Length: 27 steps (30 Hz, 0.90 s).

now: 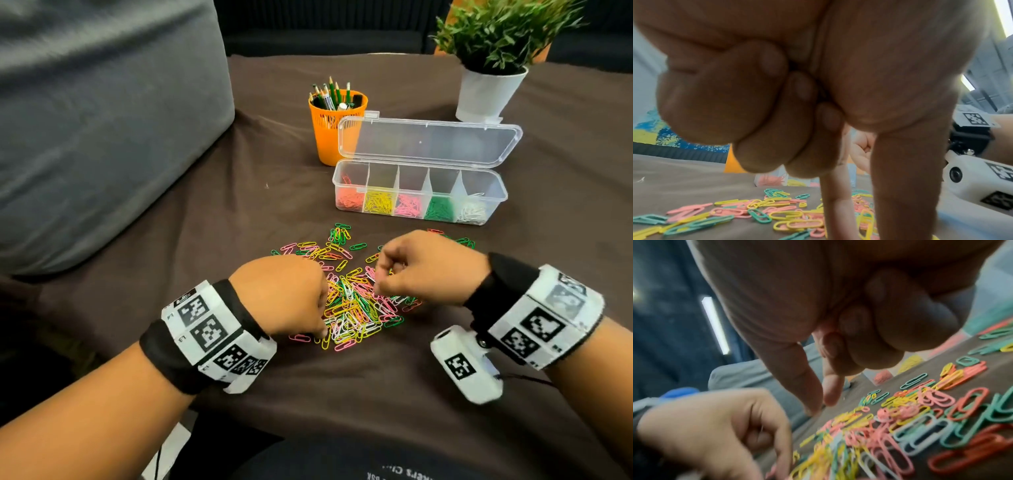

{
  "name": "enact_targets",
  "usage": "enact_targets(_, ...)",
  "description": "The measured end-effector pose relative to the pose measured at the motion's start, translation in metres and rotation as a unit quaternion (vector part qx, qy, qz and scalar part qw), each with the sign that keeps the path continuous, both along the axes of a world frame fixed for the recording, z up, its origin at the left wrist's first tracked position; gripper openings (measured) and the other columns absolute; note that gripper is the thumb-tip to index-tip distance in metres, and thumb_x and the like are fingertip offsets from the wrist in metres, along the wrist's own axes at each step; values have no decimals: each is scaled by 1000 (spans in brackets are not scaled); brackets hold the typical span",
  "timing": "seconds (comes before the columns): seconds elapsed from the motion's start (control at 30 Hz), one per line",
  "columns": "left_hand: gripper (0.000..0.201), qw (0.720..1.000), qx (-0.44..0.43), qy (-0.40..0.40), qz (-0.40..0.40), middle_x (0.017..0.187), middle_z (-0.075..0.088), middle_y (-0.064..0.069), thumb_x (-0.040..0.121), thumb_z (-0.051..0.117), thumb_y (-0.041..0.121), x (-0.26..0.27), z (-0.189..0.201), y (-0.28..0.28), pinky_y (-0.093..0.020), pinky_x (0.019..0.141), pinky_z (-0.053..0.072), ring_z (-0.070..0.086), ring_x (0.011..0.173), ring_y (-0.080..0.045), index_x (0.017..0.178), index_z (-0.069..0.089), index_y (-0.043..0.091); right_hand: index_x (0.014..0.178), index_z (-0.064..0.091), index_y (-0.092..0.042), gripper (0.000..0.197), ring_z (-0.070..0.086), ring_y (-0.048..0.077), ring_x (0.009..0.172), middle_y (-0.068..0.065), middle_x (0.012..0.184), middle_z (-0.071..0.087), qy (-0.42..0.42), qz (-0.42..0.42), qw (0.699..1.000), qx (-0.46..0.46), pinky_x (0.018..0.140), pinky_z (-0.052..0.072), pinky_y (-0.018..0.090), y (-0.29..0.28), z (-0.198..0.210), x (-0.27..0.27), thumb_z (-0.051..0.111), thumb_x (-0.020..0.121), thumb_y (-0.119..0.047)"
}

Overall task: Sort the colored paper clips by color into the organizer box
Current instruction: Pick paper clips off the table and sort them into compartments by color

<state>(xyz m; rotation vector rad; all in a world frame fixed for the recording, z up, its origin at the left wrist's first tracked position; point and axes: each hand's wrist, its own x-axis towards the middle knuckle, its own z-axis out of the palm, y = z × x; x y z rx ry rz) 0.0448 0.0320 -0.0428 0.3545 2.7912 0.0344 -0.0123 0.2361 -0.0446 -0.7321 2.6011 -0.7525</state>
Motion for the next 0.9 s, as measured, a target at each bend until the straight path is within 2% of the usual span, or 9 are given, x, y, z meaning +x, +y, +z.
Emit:
enact_targets(0.07, 26, 1000, -5, 3, -6, 71, 67, 6, 76, 76, 48, -1, 1, 3, -24, 63, 50, 61, 67, -11, 84, 73, 23, 74, 69, -18, 13, 50, -3, 47, -22, 48, 56, 13, 32, 997, 70, 51, 37, 14, -8, -1, 4, 75, 75, -29)
enact_targets(0.2, 22, 1000, -13, 10, -15, 76, 69, 0, 79, 71, 40, -3, 0, 9, -35, 71, 58, 66, 76, -21, 84, 72, 18, 68, 64, -23, 21, 57, 5, 60, -10, 59, 60, 13, 90, 984, 155, 62, 51, 28, -29, -7, 11, 77, 70, -39)
enact_targets(0.3, 19, 1000, 7, -4, -16, 79, 69, -1, 83, 67, 36, -7, 0, 2, -31, 67, 55, 65, 76, -21, 84, 71, 17, 67, 62, -23, 23, 59, 13, 66, -7, 64, 60, 37, 102, 978, 176, 63, 51, 29, -38, -11, 15, 75, 70, -41)
enact_targets(0.47, 11, 978, 188, -79, 48, 55, 61, 17, 82, 76, 31, -13, 6, -22, -17, 55, 38, 52, 49, 5, 73, 72, 26, 74, 64, -16, 10, 61, 23, 69, 0, 67, 62, 28, 95, 985, 145, 65, 55, 34, -31, -16, 10, 62, 73, -25)
enact_targets(0.53, 8, 965, 232, -108, 61, 54, 61, 16, 84, 75, 29, -16, 9, -29, -15, 52, 37, 49, 46, 5, 79, 74, 24, 72, 62, -17, 6, 59, 19, 65, -3, 63, 60, 20, 92, 987, 134, 63, 53, 33, -26, -16, 9, 62, 72, -23)
enact_targets(0.63, 12, 945, 283, -146, 73, 65, 63, 4, 82, 72, 33, -20, 10, -35, -24, 55, 39, 47, 52, -5, 78, 71, 22, 72, 60, -23, 5, 53, 9, 60, -8, 62, 55, 14, 88, 990, 112, 63, 49, 30, -23, -14, 6, 64, 71, -20)
enact_targets(0.7, 16, 905, 363, -167, 143, 61, 50, 0, 72, 63, 33, -22, 8, -35, -21, 45, 27, 35, 45, -9, 69, 60, 18, 78, 62, -27, 10, 49, 4, 57, -8, 61, 52, 18, 92, 992, 88, 61, 46, 26, -23, -11, 6, 66, 72, -19)
enact_targets(0.77, 12, 844, 449, -196, 219, 56, 31, 2, 64, 50, 29, -24, 10, -33, -19, 44, 11, 18, 43, -11, 61, 44, 19, 82, 65, -30, 10, 48, 1, 56, -9, 60, 50, 24, 116, 989, 91, 57, 40, 21, -27, -10, 10, 68, 75, -24)
enact_targets(0.9, 23, 753, 560, -233, 254, 57, 15, 2, 78, 41, 25, -28, 11, -36, -20, 44, 3, 5, 47, -12, 58, 31, 20, 86, 68, -28, 13, 52, 2, 64, -12, 66, 55, 40, 165, 975, 147, 60, 43, 23, -38, -11, 16, 70, 77, -37)
